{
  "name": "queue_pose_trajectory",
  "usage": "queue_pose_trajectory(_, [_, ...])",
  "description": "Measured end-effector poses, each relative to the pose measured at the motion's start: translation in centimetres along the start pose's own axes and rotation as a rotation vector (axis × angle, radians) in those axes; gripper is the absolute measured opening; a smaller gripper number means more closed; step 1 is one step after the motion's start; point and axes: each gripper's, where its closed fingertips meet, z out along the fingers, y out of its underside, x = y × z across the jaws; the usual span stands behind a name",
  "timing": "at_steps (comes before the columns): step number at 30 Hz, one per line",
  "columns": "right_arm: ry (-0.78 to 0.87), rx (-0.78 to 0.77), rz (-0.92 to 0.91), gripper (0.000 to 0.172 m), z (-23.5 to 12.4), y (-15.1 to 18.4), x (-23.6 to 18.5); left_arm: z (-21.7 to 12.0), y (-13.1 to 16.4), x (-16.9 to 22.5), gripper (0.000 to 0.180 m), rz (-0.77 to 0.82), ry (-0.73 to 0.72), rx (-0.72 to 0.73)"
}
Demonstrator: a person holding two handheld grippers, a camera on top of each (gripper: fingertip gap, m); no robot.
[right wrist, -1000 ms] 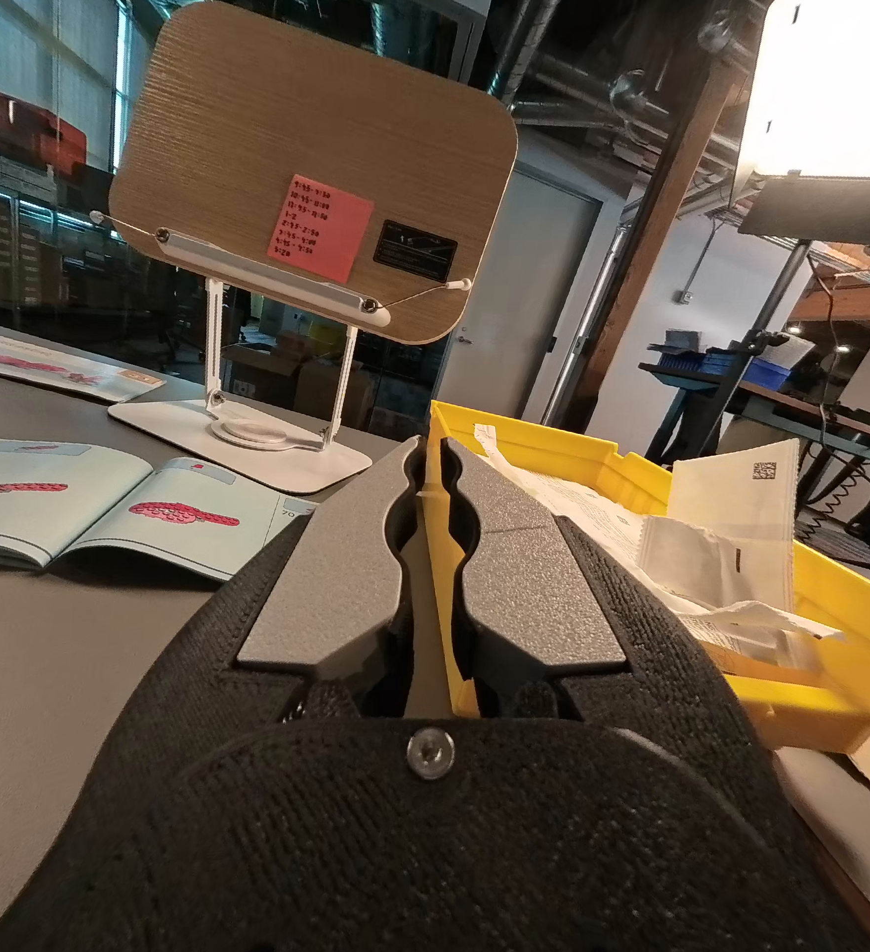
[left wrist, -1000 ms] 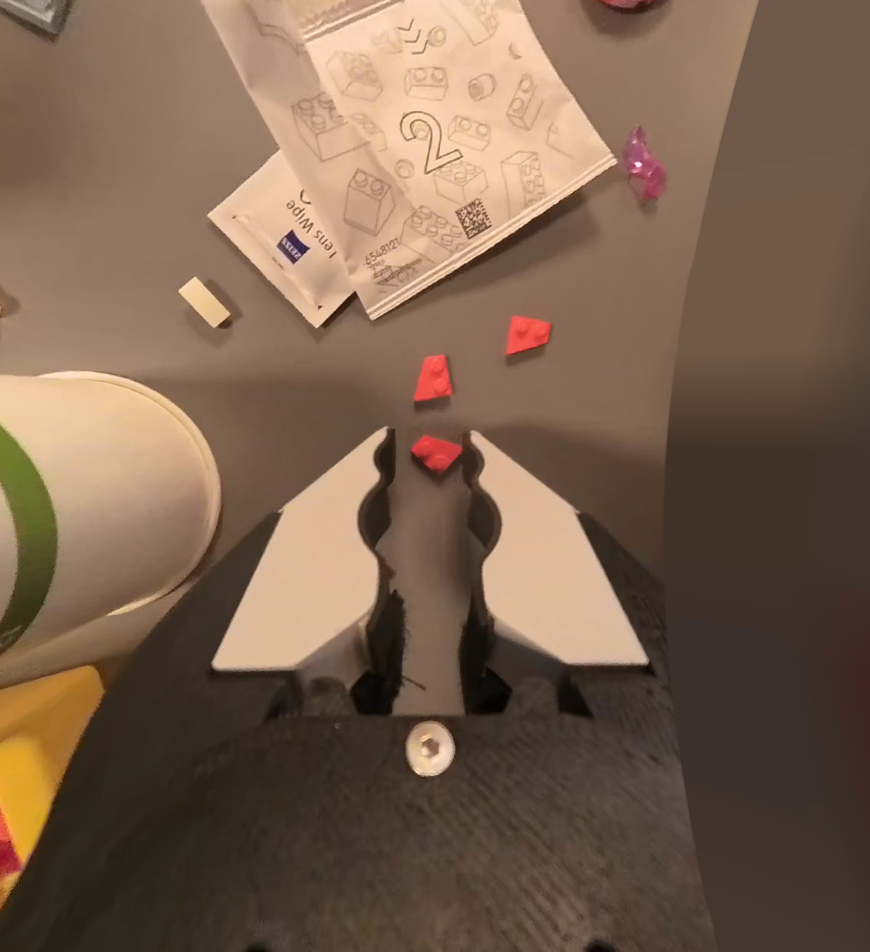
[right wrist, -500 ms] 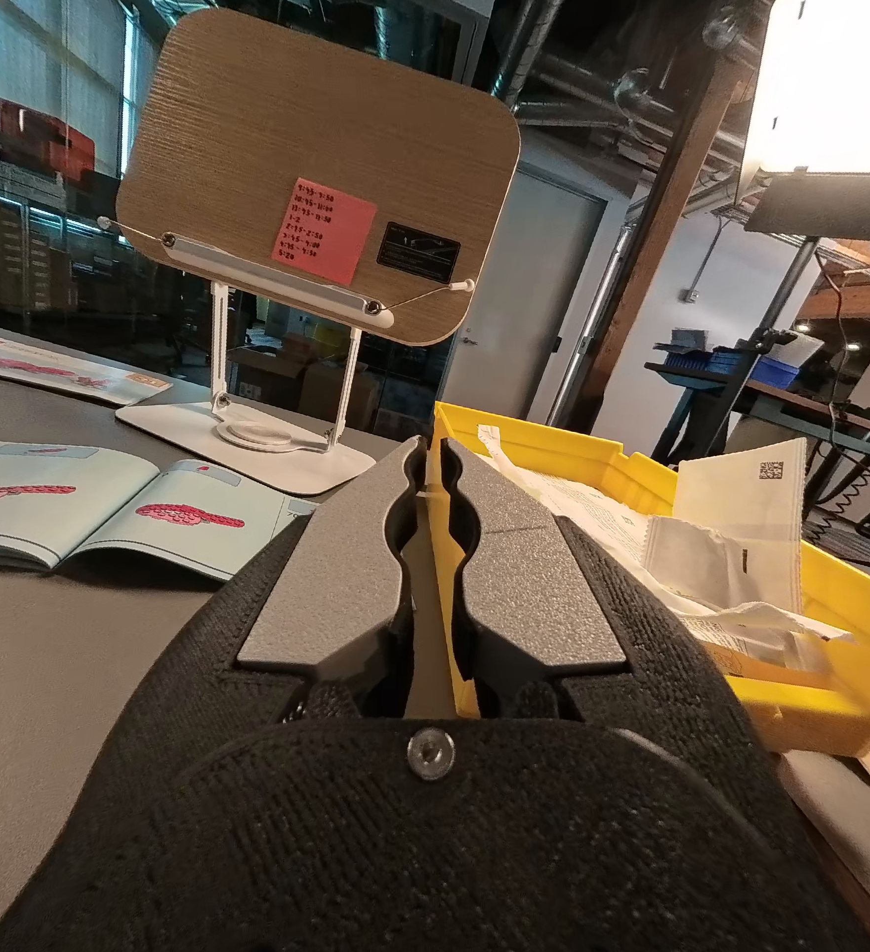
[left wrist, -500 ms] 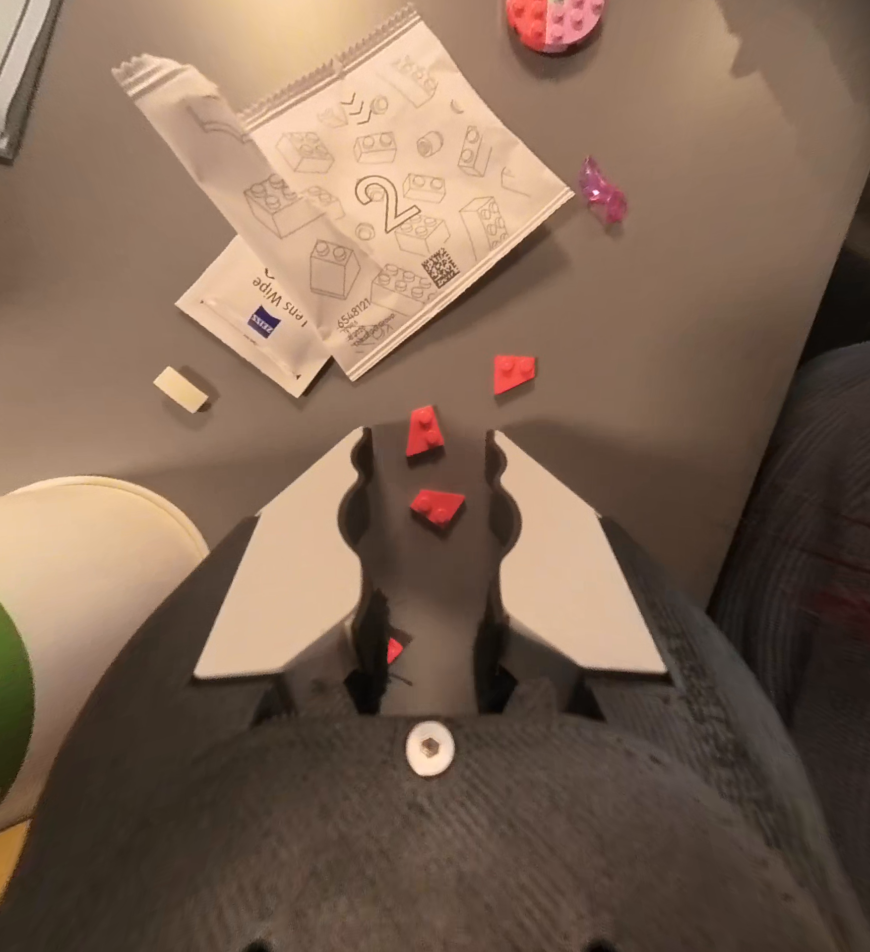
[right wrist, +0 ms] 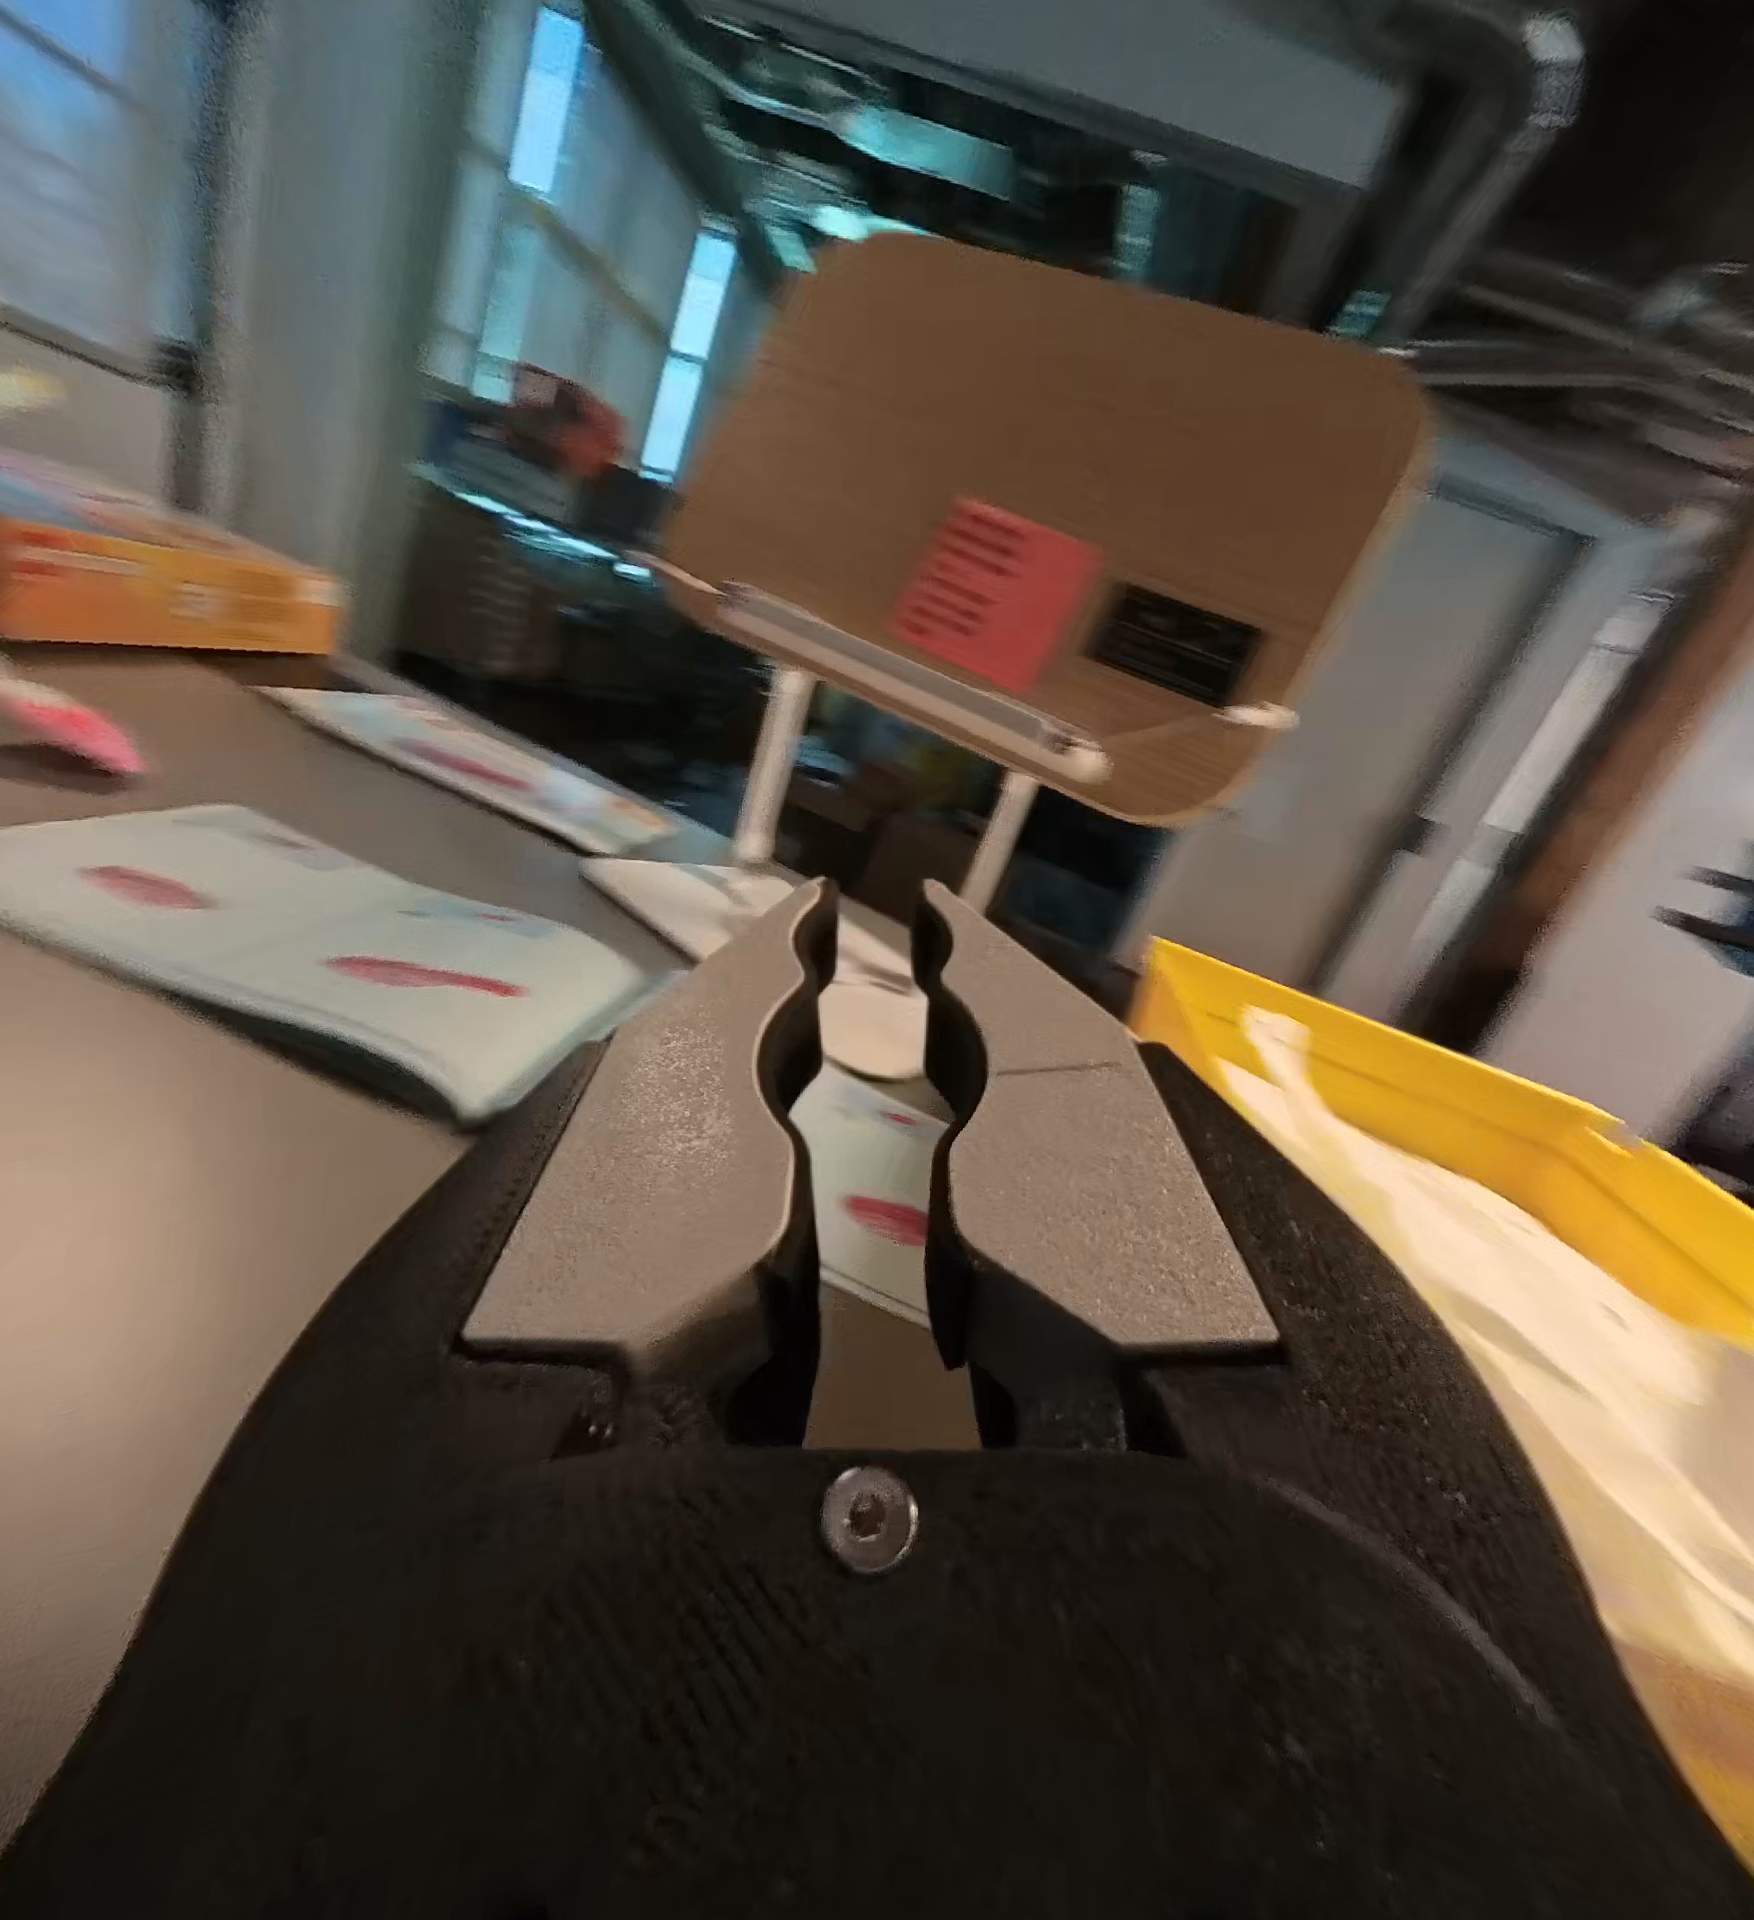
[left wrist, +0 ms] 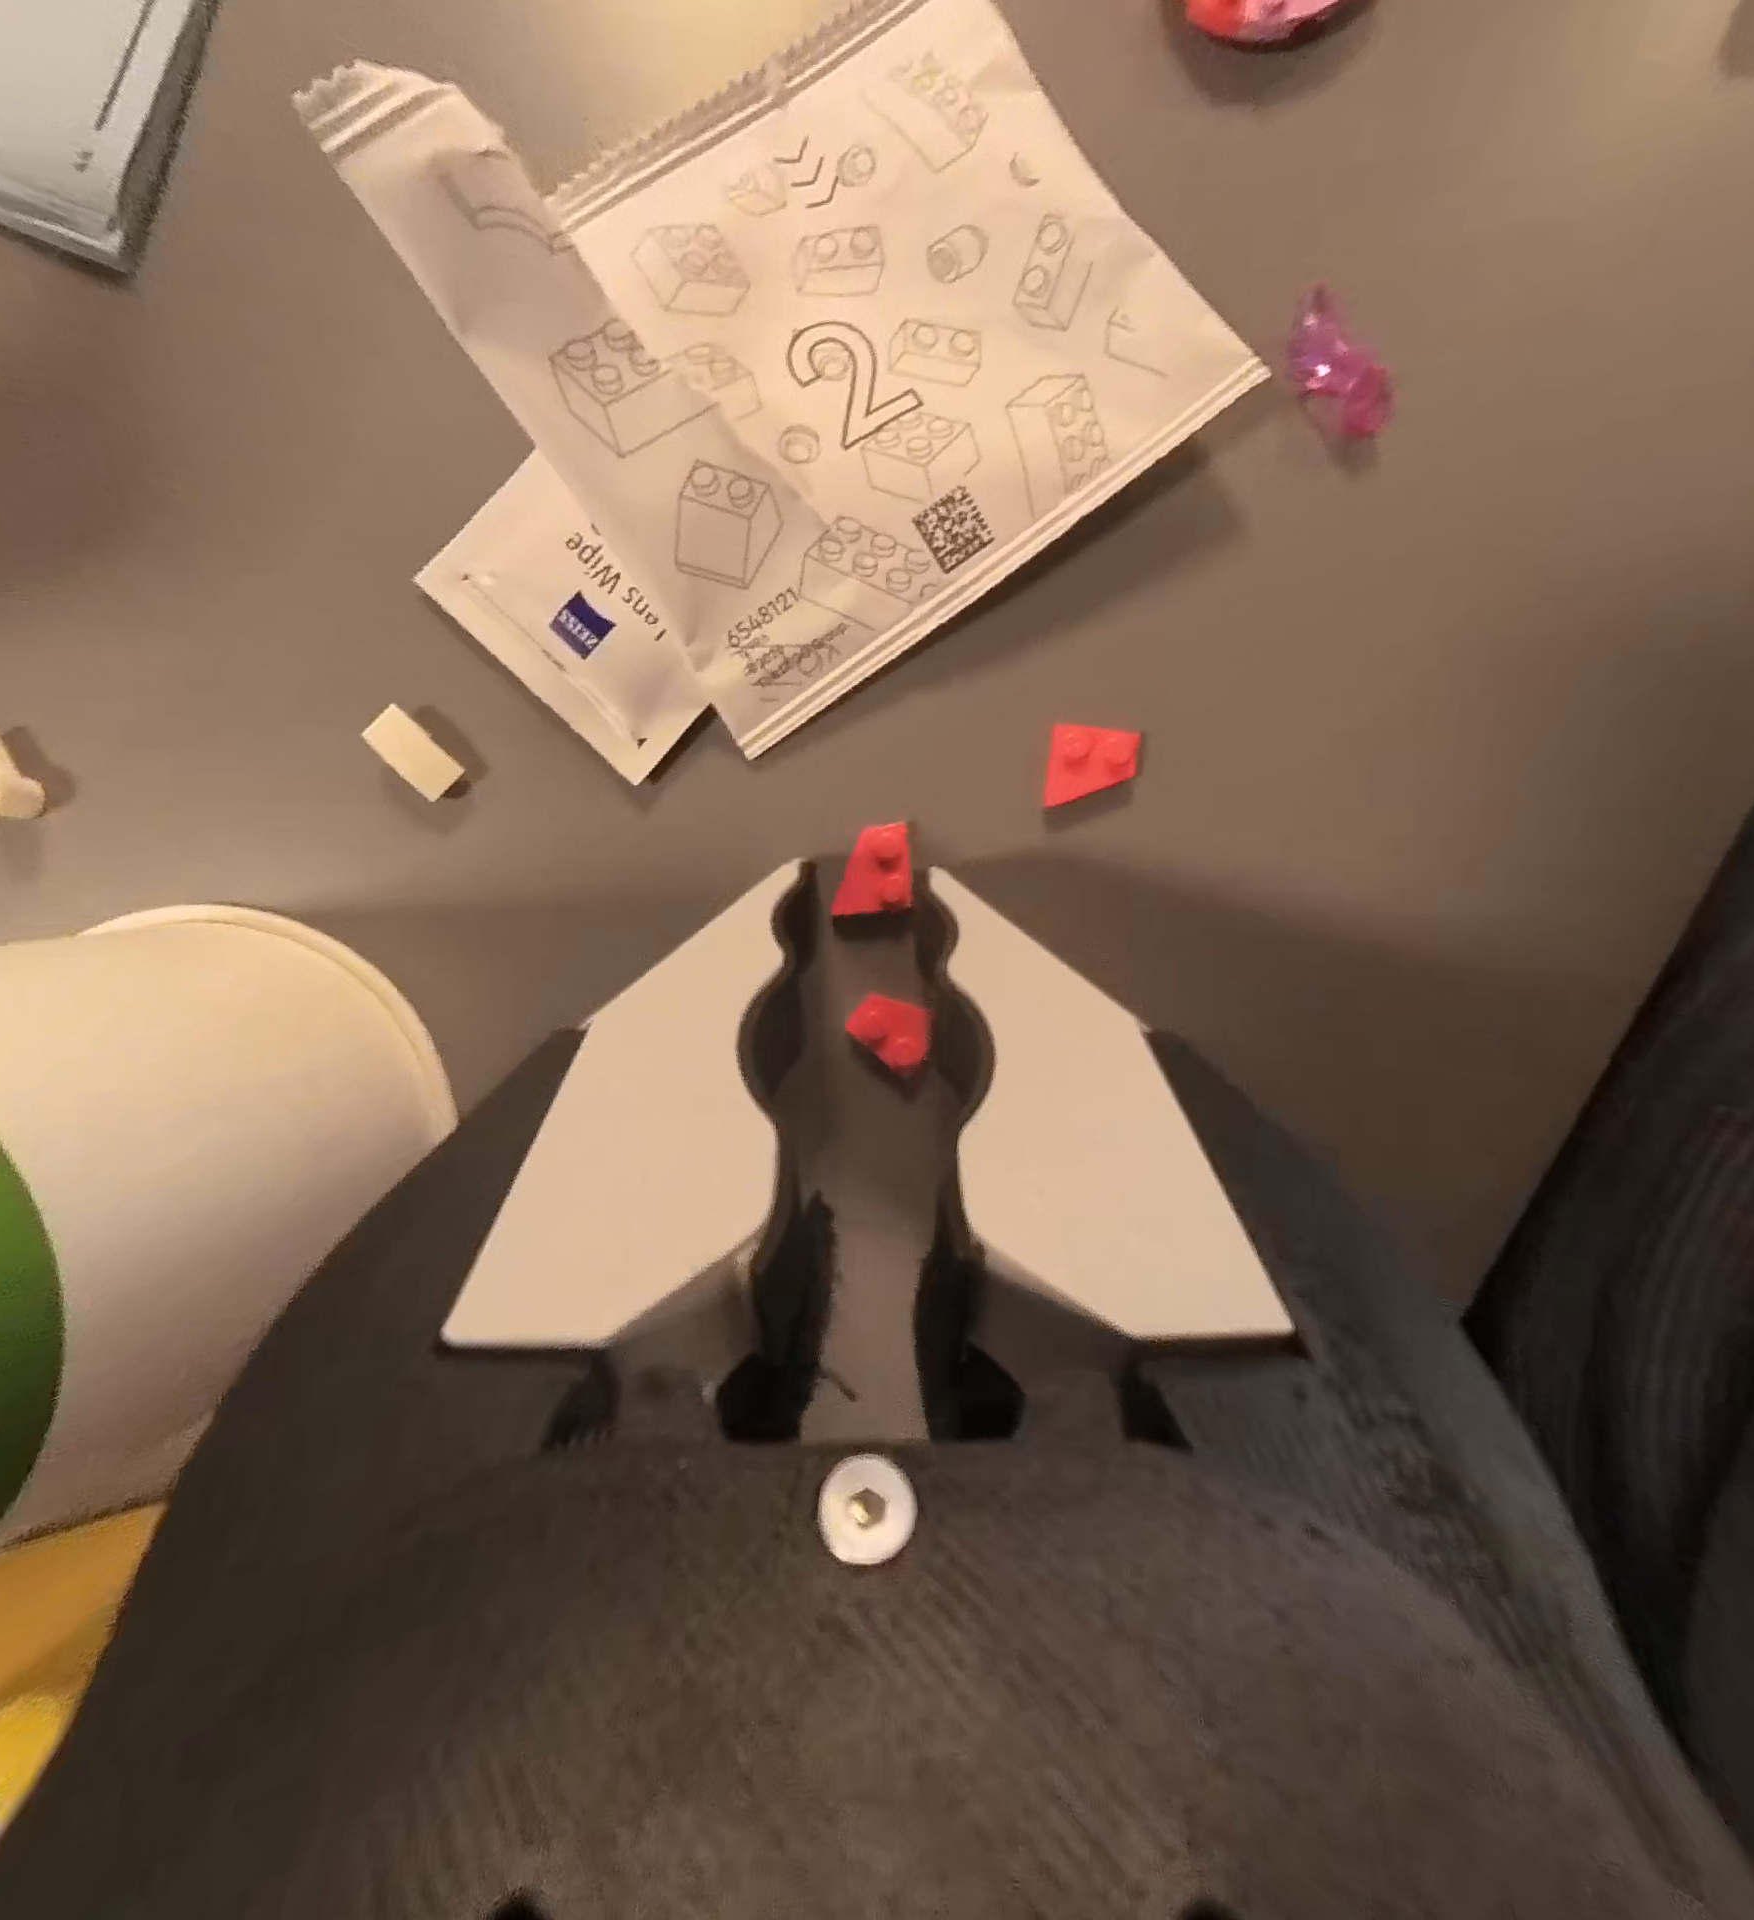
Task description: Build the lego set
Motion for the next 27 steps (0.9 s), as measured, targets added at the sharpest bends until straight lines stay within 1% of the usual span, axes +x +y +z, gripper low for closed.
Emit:
queue_pose_trajectory(2, [-0.240,0.018,0.024,0.019,0.0,-0.7,-3.7,0.0,0.0,0.1,0.016,-0.015,-0.022,0.000])
queue_pose_trajectory(4, [-0.491,0.007,0.061,0.025,-1.1,-0.9,-7.2,0.0,0.0,0.1,0.014,-0.046,-0.028,0.013])
queue_pose_trajectory(7, [-0.761,-0.062,0.119,0.033,-3.1,-0.2,-10.5,0.0,0.0,0.1,0.013,-0.089,-0.036,0.030])
queue_pose_trajectory(12, [-1.033,-0.129,0.159,0.041,-6.4,0.0,-12.8,-0.1,0.0,0.2,0.012,-0.159,-0.030,0.060])
queue_pose_trajectory(14, [-1.120,-0.165,0.167,0.044,-7.4,0.1,-13.5,-0.4,-0.1,0.2,0.012,-0.210,-0.025,0.090])
queue_pose_trajectory(15, [-1.156,-0.168,0.159,0.043,-7.8,0.2,-13.8,-0.7,-0.5,0.0,0.012,-0.230,-0.035,0.122])
queue_pose_trajectory(17, [-1.228,-0.164,0.133,0.038,-8.6,0.2,-14.4,-1.7,-1.8,-0.6,0.012,-0.244,-0.087,0.214])
queue_pose_trajectory(20, [-1.347,-0.205,0.119,0.041,-9.7,0.7,-15.2,-2.7,-4.7,-0.2,0.012,-0.201,-0.135,0.333])
queue_pose_trajectory(22, [-1.437,-0.262,0.130,0.043,-10.4,1.1,-15.8,-2.3,-6.8,1.1,0.012,-0.135,-0.121,0.344])
queue_pose_trajectory(24, [-1.504,-0.319,0.127,0.048,-11.1,1.5,-16.3,-1.0,-8.5,2.5,0.012,-0.065,-0.095,0.306])
queue_pose_trajectory(25, [-1.519,-0.336,0.114,0.051,-11.3,1.8,-16.5,-0.4,-9.3,3.1,0.012,-0.031,-0.085,0.293])
queue_pose_trajectory(27, [-1.518,-0.339,0.074,0.051,-11.6,2.1,-16.6,0.7,-11.1,4.3,0.012,0.024,-0.051,0.285])
